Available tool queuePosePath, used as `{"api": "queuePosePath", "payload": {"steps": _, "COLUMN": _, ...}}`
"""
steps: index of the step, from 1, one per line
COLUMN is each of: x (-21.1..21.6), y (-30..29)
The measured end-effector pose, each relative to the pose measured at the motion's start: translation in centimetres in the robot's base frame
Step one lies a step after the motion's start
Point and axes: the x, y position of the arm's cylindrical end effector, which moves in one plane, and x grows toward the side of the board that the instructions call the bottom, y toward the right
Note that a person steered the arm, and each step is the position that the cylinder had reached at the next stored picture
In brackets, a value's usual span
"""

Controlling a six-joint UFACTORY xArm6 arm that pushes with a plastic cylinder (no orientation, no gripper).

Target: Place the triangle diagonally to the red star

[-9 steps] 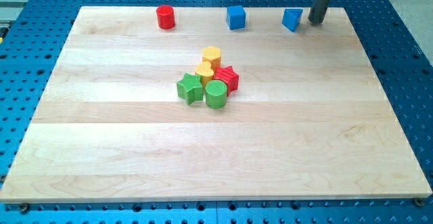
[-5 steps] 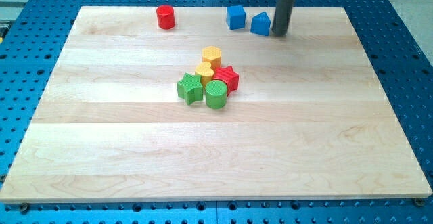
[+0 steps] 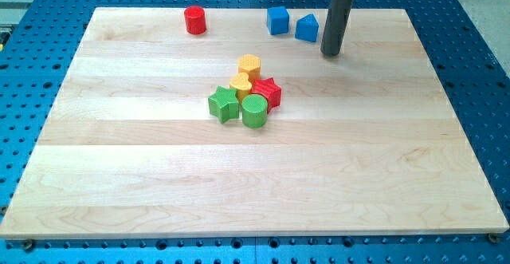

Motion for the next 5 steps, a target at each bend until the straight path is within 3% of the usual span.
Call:
{"api": "queuePosePath", "payload": {"steps": 2, "x": -2.8, "y": -3.8}}
{"api": "queuePosePath", "payload": {"steps": 5, "x": -1.2, "y": -6.3}}
